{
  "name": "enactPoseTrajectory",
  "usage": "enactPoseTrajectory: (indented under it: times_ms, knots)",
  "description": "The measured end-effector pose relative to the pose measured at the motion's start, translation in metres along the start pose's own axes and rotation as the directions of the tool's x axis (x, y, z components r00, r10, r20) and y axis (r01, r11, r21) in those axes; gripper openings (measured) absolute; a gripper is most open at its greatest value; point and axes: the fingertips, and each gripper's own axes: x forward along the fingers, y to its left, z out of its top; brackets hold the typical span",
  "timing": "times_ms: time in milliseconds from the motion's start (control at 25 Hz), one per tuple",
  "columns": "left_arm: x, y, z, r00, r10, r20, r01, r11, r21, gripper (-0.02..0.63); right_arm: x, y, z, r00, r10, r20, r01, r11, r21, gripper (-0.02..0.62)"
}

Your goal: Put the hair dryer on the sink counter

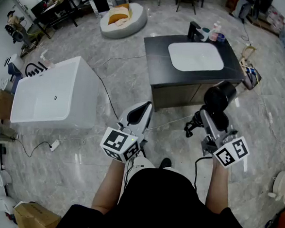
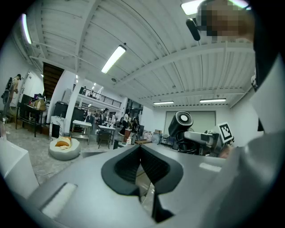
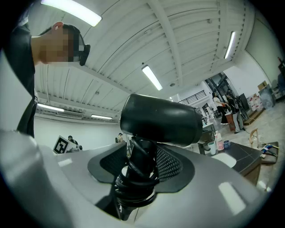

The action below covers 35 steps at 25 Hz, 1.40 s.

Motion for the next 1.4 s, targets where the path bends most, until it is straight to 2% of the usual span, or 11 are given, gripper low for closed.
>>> enactPoseTrajectory:
  times_ms: [360,480,680,1000,1400]
  knots:
    - [-0.004,-0.010,-0.003,1.000,-0.004,0.000,0.004,1.000,0.011,-0.002,-0.006,0.012,0.000,1.000,0.028,-0.001,-0.028,1.000,0.009,0.212]
    - [0.004,-0.004,-0.007,1.000,-0.001,-0.001,0.001,1.000,0.012,-0.003,0.000,0.007,-0.002,0.999,0.042,0.006,-0.042,0.999,0.013,0.212]
    - [-0.017,0.011,-0.002,1.000,-0.004,-0.008,0.004,1.000,0.004,-0.002,0.007,0.031,0.004,0.998,0.047,0.039,-0.048,0.999,0.023,0.212]
    - [-0.012,0.059,0.009,0.999,-0.046,-0.020,0.046,0.999,-0.006,-0.003,0.050,0.045,0.007,0.996,0.029,0.081,-0.032,0.999,0.042,0.212]
    - [0.003,0.138,0.027,0.992,-0.121,-0.024,0.121,0.993,0.003,-0.003,0.121,0.055,0.003,0.994,-0.042,0.101,0.040,0.999,0.026,0.212]
